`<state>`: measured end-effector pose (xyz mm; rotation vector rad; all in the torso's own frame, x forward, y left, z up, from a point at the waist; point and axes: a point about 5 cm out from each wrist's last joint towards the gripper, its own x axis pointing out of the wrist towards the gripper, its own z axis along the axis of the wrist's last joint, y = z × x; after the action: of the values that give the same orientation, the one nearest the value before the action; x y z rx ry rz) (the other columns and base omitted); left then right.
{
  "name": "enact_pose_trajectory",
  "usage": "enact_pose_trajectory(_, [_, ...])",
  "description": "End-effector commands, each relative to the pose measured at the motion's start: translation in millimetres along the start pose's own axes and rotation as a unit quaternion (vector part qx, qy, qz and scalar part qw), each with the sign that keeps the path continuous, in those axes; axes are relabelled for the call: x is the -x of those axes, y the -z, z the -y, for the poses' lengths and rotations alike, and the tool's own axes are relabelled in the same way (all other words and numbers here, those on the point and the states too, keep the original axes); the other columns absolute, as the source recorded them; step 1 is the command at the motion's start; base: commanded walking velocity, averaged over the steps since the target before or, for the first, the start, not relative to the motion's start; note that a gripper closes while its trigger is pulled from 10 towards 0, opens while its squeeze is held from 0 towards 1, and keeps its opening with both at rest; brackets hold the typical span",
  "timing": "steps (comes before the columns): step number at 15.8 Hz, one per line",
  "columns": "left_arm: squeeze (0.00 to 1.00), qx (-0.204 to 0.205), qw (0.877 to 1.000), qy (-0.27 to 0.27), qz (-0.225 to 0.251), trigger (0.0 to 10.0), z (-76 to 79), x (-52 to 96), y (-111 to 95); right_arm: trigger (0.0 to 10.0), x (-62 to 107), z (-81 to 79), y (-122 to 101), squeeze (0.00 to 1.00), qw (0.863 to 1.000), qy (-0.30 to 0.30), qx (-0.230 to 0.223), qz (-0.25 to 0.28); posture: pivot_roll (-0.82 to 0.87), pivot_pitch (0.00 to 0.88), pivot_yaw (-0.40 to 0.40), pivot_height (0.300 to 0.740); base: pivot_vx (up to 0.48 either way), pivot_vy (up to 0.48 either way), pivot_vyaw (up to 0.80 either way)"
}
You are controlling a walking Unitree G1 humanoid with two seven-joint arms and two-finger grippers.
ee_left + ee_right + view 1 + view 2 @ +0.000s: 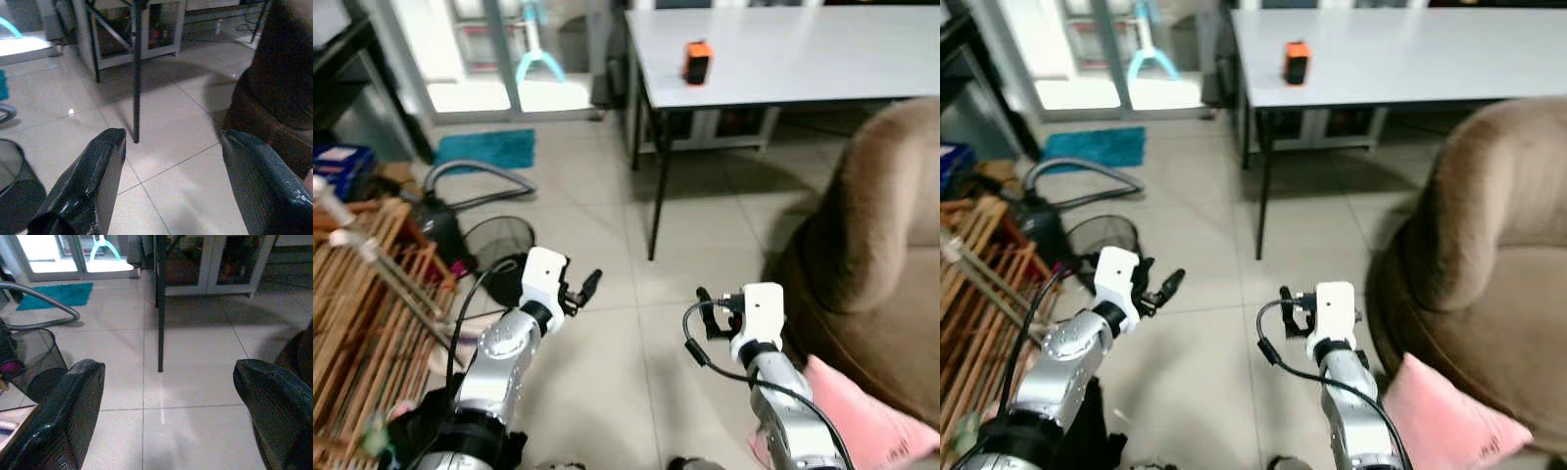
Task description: Move the pillow to the sofa from floor
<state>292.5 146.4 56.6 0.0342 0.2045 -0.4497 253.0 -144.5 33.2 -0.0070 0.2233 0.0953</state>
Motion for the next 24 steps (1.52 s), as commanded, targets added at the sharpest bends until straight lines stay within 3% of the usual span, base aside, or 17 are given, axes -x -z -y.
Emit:
enact_pose_trajectory(1, [0.0,-0.004,1.0,0.01,-0.002,10.0,0.4,-1.1,1,10.0,1.3,3.4,1,0.0,1.0,0.004,-0.005,0.002,0.05,0.028,0.035,0.74,0.0,0.0,-0.63])
enact_pose_trajectory(5, [0.0,-0.011,1.0,0.026,0.007,10.0,-7.3,-4.7,-7,10.0,2.2,2.8,7,0.0,1.0,0.01,-0.013,-0.005,0.05,0.016,0.051,0.74,0.0,-0.115,-0.61])
enact_pose_trajectory(8, [0.0,-0.027,0.998,0.052,0.008,10.0,-4.4,-5.8,-7,10.0,4.7,1.3,12,0.0,1.0,0.007,-0.011,-0.01,0.04,0.009,0.055,0.74,0.0,-0.298,-0.6])
enact_pose_trajectory(14, [0.0,-0.027,0.999,0.041,0.007,10.0,-10.1,-9.6,-8,10.0,7.4,2.1,19,0.0,1.0,0.015,-0.017,-0.018,0.02,0.011,0.068,0.74,0.0,0.0,-0.6])
enact_pose_trajectory(22, [0.0,-0.047,0.997,0.067,0.004,10.0,-5.0,-14.3,-8,10.0,12.1,6.3,24,0.0,0.999,0.037,-0.031,-0.023,-0.01,0.027,0.083,0.74,0.0,0.0,-0.61])
enact_pose_trajectory(24, [0.0,-0.056,0.993,0.101,0.005,10.0,1.2,-15.9,-9,10.0,14.0,5.5,26,0.0,0.998,0.039,-0.036,-0.025,-0.01,0.034,0.087,0.74,0.0,0.48,-0.61])
